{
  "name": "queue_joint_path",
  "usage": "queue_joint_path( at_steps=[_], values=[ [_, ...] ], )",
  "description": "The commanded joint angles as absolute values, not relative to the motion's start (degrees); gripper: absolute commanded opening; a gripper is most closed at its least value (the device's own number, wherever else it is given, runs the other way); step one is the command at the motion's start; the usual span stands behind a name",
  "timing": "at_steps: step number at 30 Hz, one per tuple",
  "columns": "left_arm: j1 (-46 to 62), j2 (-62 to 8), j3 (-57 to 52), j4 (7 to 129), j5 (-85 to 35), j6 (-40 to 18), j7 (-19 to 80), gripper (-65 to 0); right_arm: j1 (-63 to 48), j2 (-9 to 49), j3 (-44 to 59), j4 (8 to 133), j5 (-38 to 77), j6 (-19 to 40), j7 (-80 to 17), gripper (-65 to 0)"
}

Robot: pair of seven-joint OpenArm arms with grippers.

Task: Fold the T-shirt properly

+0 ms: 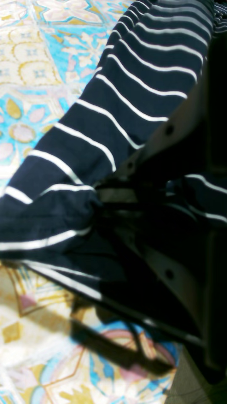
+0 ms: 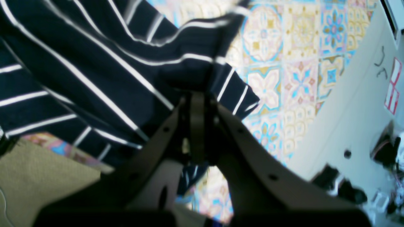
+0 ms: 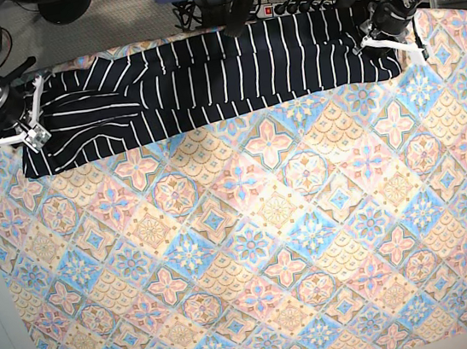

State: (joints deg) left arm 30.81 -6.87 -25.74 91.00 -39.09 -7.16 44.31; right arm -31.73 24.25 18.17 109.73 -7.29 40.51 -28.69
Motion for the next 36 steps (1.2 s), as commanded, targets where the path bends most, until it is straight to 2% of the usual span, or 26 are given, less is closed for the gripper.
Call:
queue_joint_path(
  at_steps=[1, 7, 11, 15, 19, 23, 26, 29, 33, 36],
  values=[
    [31.2, -7.4, -26.0, 91.3, -38.6, -6.7, 44.4, -65.0, -31.6, 25.2, 18.7, 109.8, -7.2, 40.0, -28.1, -64.7],
    [31.2, -7.3, -25.8, 91.3, -38.6, -6.7, 44.4, -65.0, -27.3, 25.2, 14.1, 98.9, -7.7, 40.0, -28.1, -63.4],
    [31.2, -7.4, -25.9, 91.3, -38.6, -6.7, 44.4, -65.0, -24.5, 25.2, 13.1, 94.5, -10.2, 40.0, -27.7, -55.8],
    [31.2, -7.5, -25.9, 91.3, -38.6, -6.7, 44.4, -65.0, -24.7, 23.9, 13.6, 97.8, -12.4, 40.0, -27.2, -45.4],
    [31.3, -7.6, -26.0, 91.3, -38.7, -6.6, 44.4, -63.1, -26.8, 20.8, 18.2, 105.7, -12.1, 40.0, -25.2, -41.3],
    [31.4, -7.7, -26.0, 91.4, -38.7, -6.6, 44.4, -56.9, -29.8, 19.6, 18.2, 110.2, -12.0, 40.0, -23.0, -41.4],
    [32.0, -7.8, -26.4, 91.4, -38.7, -6.6, 44.4, -51.2, -33.4, 19.9, 14.2, 111.2, -8.3, 40.0, -21.2, -42.7],
    [32.2, -7.7, -29.1, 91.7, -38.7, -6.6, 44.4, -45.7, -34.9, 21.4, 7.8, 110.9, -7.5, 40.0, -21.0, -49.5],
    [32.3, -7.7, -30.1, 91.7, -38.7, -6.6, 44.4, -42.3, -33.3, 24.0, -2.3, 109.1, -7.5, 40.0, -21.3, -60.3],
    [32.4, -7.8, -30.1, 91.8, -38.7, -6.6, 44.4, -40.6, -28.4, 24.0, -7.2, 104.7, -7.5, 40.0, -26.2, -61.6]
  ],
)
